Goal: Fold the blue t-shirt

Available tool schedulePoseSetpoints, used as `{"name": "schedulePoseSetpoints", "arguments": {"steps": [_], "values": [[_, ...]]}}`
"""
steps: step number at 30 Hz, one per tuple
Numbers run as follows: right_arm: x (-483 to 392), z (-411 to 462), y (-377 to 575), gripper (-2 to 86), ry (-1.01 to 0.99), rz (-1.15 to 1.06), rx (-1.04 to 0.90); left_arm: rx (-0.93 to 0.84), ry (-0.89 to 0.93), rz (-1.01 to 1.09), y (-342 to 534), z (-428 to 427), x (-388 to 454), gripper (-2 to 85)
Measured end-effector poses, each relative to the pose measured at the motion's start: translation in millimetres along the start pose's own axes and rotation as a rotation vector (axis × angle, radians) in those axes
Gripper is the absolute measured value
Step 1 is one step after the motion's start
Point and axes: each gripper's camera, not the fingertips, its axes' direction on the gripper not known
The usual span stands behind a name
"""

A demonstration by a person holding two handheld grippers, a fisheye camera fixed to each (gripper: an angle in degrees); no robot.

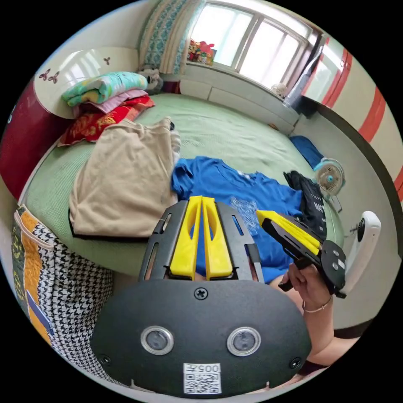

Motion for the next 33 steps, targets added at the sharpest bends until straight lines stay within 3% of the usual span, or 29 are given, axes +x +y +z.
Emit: {"name": "schedulePoseSetpoints", "arguments": {"steps": [7,15,18,26,33], "values": [[-23,89,-104,9.9,0.053,-0.117,-0.124,0.152,-0.045,-0.08,-70,-1,-40,1.8],[-18,168,-126,9.9,-0.005,-0.119,-0.196,-0.135,0.196,-0.094,-75,54,-63,8.8],[-27,184,-140,10.0,-0.004,-0.156,-0.201,-0.081,0.052,-0.033,-88,47,-54,11.3],[-48,221,-152,8.8,-0.027,-0.224,-0.243,-0.167,0.025,-0.026,-99,68,-64,9.3],[-45,217,-166,-0.3,0.075,-0.202,-0.187,-0.195,0.008,-0.033,-115,85,-59,0.4]]}}
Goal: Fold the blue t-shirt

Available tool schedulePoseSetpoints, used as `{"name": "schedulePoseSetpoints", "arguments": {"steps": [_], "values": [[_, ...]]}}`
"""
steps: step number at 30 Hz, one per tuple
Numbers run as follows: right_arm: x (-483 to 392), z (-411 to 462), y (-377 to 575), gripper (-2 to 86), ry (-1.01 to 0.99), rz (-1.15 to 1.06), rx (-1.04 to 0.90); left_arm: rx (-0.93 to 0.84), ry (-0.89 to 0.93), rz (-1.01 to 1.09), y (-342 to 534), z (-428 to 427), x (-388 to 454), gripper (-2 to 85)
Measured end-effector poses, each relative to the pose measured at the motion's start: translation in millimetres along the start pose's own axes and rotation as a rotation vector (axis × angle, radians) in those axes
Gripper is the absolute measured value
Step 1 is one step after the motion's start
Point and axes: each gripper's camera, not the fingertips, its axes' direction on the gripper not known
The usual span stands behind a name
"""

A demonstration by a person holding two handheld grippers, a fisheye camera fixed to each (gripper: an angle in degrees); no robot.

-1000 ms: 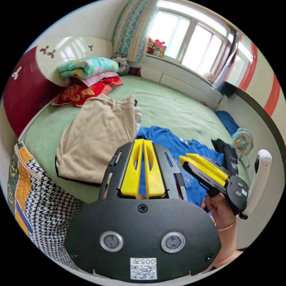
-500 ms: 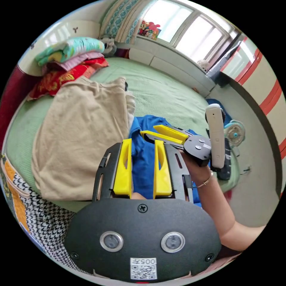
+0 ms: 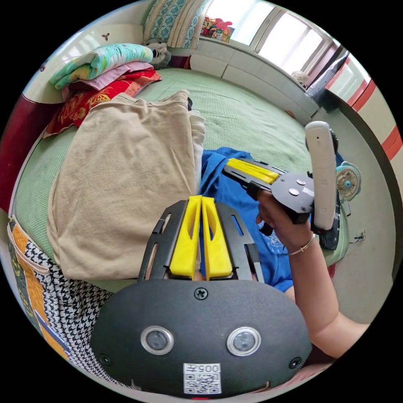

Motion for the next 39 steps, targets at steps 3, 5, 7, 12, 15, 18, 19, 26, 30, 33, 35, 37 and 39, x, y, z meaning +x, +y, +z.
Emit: {"name": "schedulePoseSetpoints", "arguments": {"steps": [3,5,7,12,15,18,19,26,30,33,35,37,39], "values": [[10,-8,0,-0.7,-0.014,0.034,0.04,-0.012,0.007,0.006,-7,6,6,-0.4],[13,-16,1,-0.8,0.006,0.03,0.065,0.001,0.0,0.011,-10,5,11,-0.5],[15,-28,2,-0.8,0.053,0.004,0.098,0.028,0.009,0.025,-11,0,16,-0.6],[24,-48,13,-0.7,0.175,-0.041,0.138,0.098,0.02,0.059,-15,-13,25,-0.6],[39,-38,22,-0.1,0.228,-0.034,0.059,0.06,0.092,0.088,-22,-5,30,-0.5],[59,-11,27,2.2,0.192,-0.007,-0.113,0.038,0.072,0.1,-30,7,40,-0.1],[68,-3,29,4.3,0.154,0.013,-0.172,0.029,0.058,0.099,-32,11,42,0.0],[121,-10,37,8.6,-0.002,0.194,-0.092,-0.058,0.041,0.103,-59,59,65,6.9],[147,15,37,8.2,-0.003,0.276,-0.14,-0.109,0.003,0.105,-77,87,71,8.0],[164,36,34,7.5,-0.115,0.34,-0.176,-0.16,-0.006,0.108,-88,108,74,7.8],[170,43,30,7.1,-0.158,0.347,-0.176,-0.184,-0.044,0.12,-95,119,78,7.7],[169,46,23,6.9,-0.1,0.304,-0.174,-0.204,-0.098,0.141,-103,130,83,7.5],[167,51,18,6.7,-0.085,0.28,-0.179,-0.226,-0.166,0.159,-114,146,85,7.0]]}}
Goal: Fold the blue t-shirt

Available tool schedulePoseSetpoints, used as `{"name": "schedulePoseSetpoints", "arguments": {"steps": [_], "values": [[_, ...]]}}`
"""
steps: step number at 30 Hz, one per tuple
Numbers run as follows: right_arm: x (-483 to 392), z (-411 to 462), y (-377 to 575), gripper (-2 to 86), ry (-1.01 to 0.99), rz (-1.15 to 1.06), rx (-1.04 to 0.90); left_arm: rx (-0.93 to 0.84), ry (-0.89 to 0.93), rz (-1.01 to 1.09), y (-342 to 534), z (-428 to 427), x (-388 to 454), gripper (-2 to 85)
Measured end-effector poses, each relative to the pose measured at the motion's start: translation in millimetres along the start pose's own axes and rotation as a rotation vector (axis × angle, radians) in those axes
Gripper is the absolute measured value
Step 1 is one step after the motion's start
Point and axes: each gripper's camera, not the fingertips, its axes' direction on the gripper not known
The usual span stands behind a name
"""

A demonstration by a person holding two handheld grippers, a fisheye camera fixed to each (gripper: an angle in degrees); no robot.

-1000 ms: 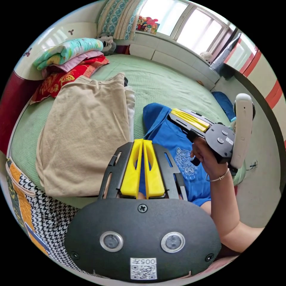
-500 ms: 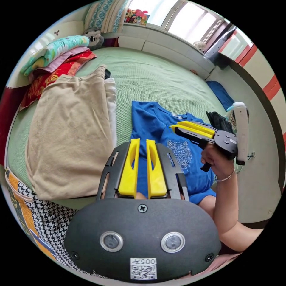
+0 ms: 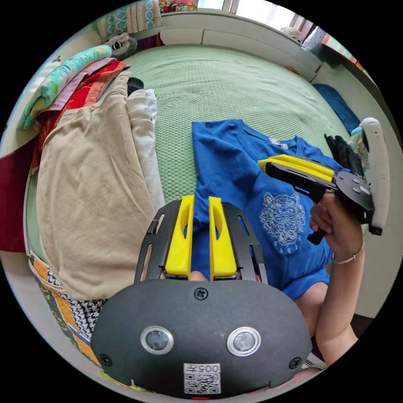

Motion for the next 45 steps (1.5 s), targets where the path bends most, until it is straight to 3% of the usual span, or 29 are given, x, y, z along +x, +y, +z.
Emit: {"name": "schedulePoseSetpoints", "arguments": {"steps": [6,12,19,27,35,45], "values": [[0,27,-19,4.5,-0.09,-0.002,-0.07,-0.077,0.021,-0.015,-23,27,-8,6.5],[-21,16,-26,0.4,0.041,-0.127,-0.016,-0.078,0.026,-0.01,-35,35,-11,6.1],[-4,-6,-21,-0.5,0.147,-0.04,0.047,-0.086,0.051,-0.024,-47,42,-18,5.6],[2,24,-33,4.7,0.19,-0.003,-0.078,-0.069,0.061,-0.027,-56,38,-27,5.4],[-5,-11,-42,8.5,0.022,0.021,0.178,-0.044,0.131,-0.012,-69,31,-44,5.4],[-54,42,-121,8.2,0.058,-0.061,0.024,-0.016,0.203,-0.033,-77,31,-74,3.9]]}}
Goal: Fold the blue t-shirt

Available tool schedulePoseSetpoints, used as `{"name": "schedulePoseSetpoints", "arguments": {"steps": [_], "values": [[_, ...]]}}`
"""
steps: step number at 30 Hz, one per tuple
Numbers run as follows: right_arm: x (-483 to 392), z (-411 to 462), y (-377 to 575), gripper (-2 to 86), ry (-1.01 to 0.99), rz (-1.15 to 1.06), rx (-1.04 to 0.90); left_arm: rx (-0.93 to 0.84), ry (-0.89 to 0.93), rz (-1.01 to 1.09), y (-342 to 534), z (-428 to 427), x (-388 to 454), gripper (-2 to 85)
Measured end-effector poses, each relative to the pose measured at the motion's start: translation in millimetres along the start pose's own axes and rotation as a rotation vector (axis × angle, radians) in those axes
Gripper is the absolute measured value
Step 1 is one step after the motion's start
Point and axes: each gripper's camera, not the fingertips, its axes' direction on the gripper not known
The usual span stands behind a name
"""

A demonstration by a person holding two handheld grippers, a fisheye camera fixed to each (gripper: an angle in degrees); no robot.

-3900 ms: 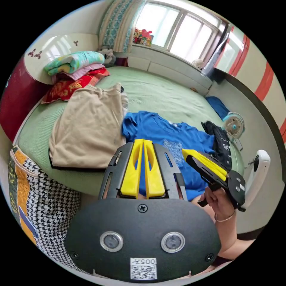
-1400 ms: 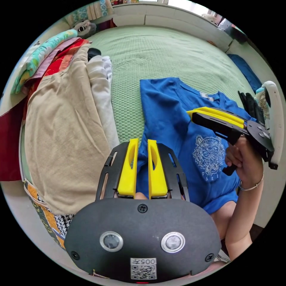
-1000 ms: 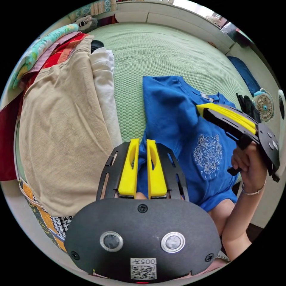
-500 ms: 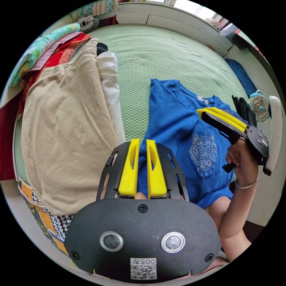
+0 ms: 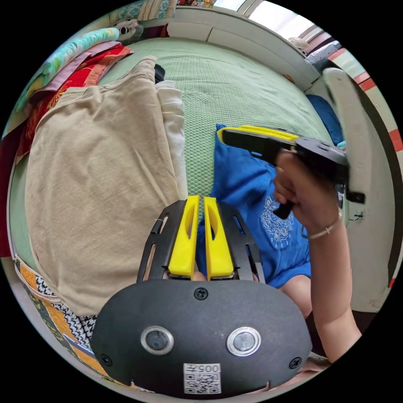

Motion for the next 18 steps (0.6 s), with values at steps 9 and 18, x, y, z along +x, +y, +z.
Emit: {"name": "schedulePoseSetpoints", "arguments": {"steps": [9,18], "values": [[7,44,-41,0.6,-0.042,0.1,-0.018,-0.005,0.023,0.004,-9,2,-7,3.3],[18,61,-86,2.9,-0.05,0.101,-0.1,-0.009,0.013,-0.003,-24,11,-1,3.2]]}}
